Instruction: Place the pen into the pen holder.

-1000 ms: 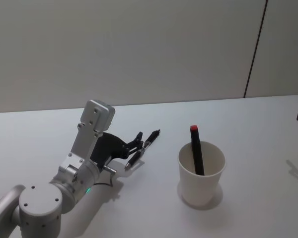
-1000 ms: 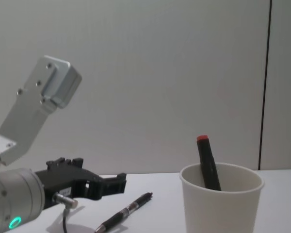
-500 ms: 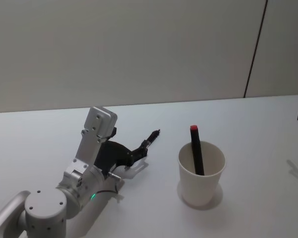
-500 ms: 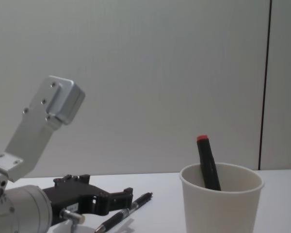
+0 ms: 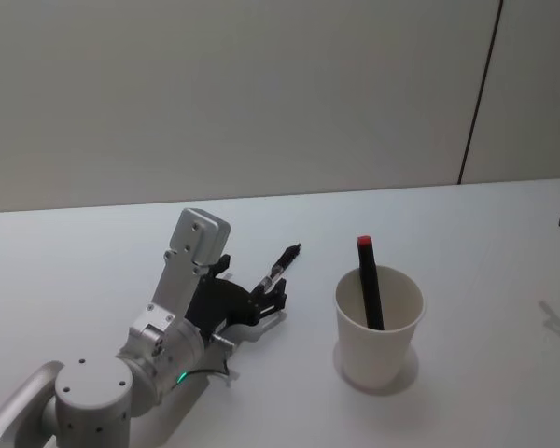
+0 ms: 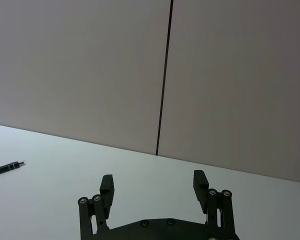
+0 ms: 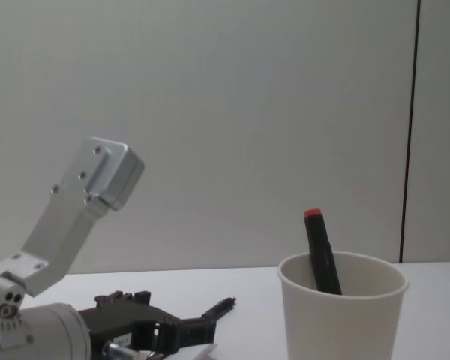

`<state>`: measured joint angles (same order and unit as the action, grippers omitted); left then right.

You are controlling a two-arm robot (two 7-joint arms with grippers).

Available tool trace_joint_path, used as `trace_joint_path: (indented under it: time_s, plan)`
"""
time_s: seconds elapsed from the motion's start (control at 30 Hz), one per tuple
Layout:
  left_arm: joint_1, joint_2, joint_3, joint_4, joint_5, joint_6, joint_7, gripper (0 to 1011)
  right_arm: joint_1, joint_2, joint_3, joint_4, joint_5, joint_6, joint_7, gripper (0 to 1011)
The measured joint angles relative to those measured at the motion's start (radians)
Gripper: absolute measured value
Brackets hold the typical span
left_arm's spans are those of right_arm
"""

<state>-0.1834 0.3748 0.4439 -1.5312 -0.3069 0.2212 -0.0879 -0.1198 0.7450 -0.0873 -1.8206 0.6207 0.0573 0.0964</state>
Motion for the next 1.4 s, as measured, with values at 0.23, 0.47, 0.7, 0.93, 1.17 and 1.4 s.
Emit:
trace_joint_path:
  time_s: [0.23, 0.47, 0.7, 0.93, 1.17, 1.4]
  plan:
    - [-0.001, -0.004, 0.0, 0.007, -0.003, 0.014, -0.007, 1001, 0.0, 0.0, 0.0, 0.0, 0.0, 0.0, 0.0, 1001]
    - [0.002, -0.008, 0.0, 0.012, -0.008, 0.022, -0.008, 1001, 0.0, 0.0, 0.0, 0.0, 0.0, 0.0, 0.0, 1001]
    - [0.007, -0.011, 0.0, 0.014, -0.011, 0.027, -0.005, 1001, 0.0, 0.0, 0.0, 0.0, 0.0, 0.0, 0.0, 1001]
    - [0.013, -0.013, 0.0, 0.014, -0.014, 0.03, 0.002, 1001, 0.0, 0.0, 0.0, 0.0, 0.0, 0.0, 0.0, 1001]
    - [0.016, -0.013, 0.0, 0.013, -0.014, 0.03, 0.007, 1001, 0.0, 0.0, 0.0, 0.0, 0.0, 0.0, 0.0, 1001]
    - [0.018, -0.014, -0.001, 0.012, -0.015, 0.031, 0.008, 912, 0.0, 0.0, 0.0, 0.0, 0.0, 0.0, 0.0, 1001]
